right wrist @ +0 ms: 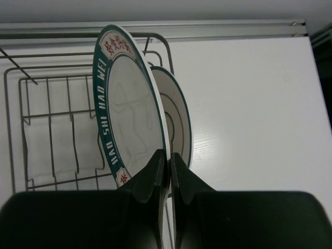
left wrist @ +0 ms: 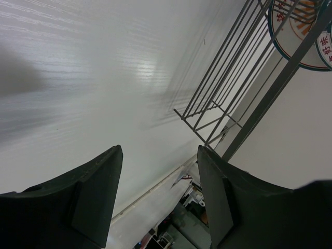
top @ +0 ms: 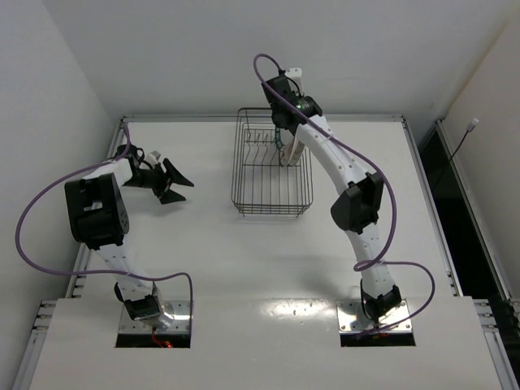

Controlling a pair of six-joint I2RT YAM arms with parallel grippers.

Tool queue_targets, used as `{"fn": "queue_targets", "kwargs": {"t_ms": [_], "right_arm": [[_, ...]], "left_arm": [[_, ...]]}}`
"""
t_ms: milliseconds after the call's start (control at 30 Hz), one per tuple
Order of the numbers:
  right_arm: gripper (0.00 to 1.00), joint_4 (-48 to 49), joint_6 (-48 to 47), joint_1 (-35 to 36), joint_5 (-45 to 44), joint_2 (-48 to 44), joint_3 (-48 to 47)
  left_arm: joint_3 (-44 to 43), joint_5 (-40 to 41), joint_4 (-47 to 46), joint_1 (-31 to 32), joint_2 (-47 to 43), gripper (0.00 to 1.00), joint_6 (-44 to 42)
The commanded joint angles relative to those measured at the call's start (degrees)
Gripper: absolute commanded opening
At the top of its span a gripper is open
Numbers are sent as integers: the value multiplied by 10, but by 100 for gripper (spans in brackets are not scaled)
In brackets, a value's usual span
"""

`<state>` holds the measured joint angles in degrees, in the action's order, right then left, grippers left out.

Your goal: Load the plates into the dish rack

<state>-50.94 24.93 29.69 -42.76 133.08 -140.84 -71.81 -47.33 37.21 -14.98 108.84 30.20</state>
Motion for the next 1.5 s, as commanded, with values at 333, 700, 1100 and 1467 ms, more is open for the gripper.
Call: {"fn": "queue_targets", "kwargs": {"t_ms": [333, 700, 1100, 1467], "right_arm": [[0, 105, -169, 72, -159, 0, -26], [0, 76, -146, 77, -148, 25, -10], [0, 113, -191, 72, -192, 3, -5], [0, 118, -197, 62, -197, 21, 6]], "left_arm": [[-5, -7, 8, -6, -4, 56, -6], [-5, -7, 8, -6, -4, 56, -6], [0, -1, 8, -6, -9, 56, -6], [0, -1, 8, -6, -4, 56, -6]]}}
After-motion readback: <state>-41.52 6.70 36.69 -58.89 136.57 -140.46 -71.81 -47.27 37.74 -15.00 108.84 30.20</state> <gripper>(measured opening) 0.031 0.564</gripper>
